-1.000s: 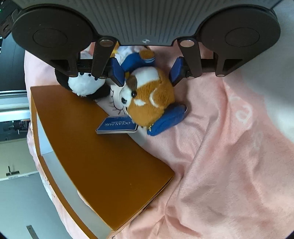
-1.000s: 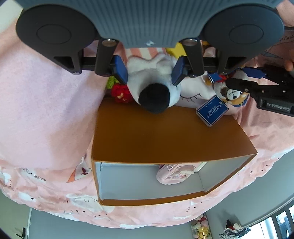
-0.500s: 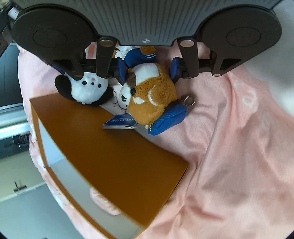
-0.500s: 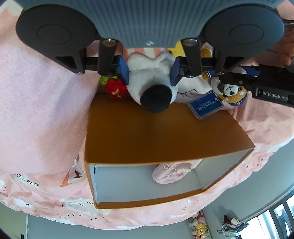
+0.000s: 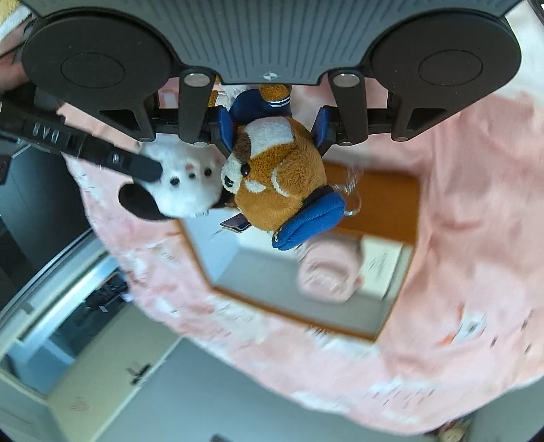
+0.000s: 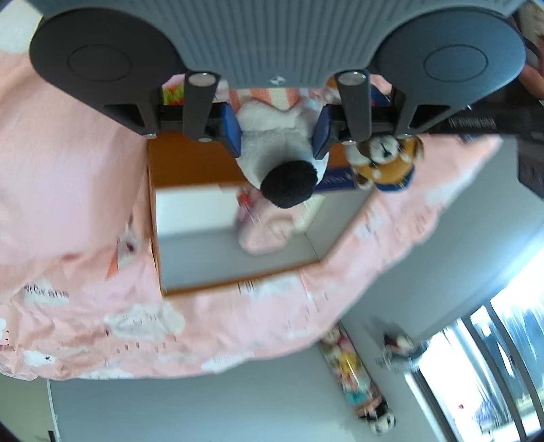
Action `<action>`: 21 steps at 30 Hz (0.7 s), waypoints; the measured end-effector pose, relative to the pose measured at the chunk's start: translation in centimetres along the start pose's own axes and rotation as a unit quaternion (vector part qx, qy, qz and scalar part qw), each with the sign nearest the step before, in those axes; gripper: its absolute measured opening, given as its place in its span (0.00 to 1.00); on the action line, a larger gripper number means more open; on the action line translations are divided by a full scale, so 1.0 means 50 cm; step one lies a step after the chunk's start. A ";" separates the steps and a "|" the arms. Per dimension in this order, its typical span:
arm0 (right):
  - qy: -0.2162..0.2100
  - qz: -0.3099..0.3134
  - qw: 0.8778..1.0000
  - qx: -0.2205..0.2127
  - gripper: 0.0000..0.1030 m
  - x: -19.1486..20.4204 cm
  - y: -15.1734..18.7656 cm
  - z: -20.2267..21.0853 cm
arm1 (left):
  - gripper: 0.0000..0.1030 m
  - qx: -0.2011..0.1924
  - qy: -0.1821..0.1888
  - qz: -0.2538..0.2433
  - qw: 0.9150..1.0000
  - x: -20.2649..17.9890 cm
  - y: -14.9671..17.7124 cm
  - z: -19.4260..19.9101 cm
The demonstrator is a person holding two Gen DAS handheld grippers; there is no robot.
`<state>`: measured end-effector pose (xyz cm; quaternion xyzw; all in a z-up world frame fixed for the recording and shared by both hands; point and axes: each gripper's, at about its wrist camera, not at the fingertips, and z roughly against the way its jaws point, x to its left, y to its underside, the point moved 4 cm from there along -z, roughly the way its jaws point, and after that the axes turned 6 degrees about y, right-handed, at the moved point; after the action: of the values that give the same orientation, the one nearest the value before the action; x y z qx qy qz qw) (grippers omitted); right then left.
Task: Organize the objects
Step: 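Lift and carry the bear and dog plushes over the orange box with both grippers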
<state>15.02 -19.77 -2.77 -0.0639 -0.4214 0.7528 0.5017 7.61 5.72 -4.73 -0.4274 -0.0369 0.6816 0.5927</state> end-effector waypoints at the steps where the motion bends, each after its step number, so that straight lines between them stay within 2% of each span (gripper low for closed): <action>1: -0.006 -0.004 1.000 -0.011 0.46 0.001 -0.013 0.012 | 0.50 -0.005 0.003 -0.007 1.000 -0.009 -0.007 -0.008; 5: -0.026 -0.012 0.999 -0.045 0.46 0.007 -0.071 0.041 | 0.50 -0.019 0.015 -0.032 0.999 -0.053 -0.038 -0.002; 11: -0.020 0.009 0.996 -0.084 0.46 0.018 -0.144 0.038 | 0.50 -0.022 0.034 -0.055 0.998 -0.086 -0.097 -0.012; 17: 0.002 -0.017 0.996 -0.086 0.46 -0.007 -0.208 -0.021 | 0.50 -0.015 0.043 -0.063 0.997 -0.076 -0.190 -0.053; 21: 0.034 -0.045 0.996 -0.064 0.46 -0.046 -0.225 -0.084 | 0.50 0.032 0.050 -0.054 0.997 -0.054 -0.249 -0.135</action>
<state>26.20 -17.66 1.66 -0.1025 -0.4540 0.6981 0.5441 21.32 4.03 -0.65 -0.4389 -0.0087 0.6275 0.6431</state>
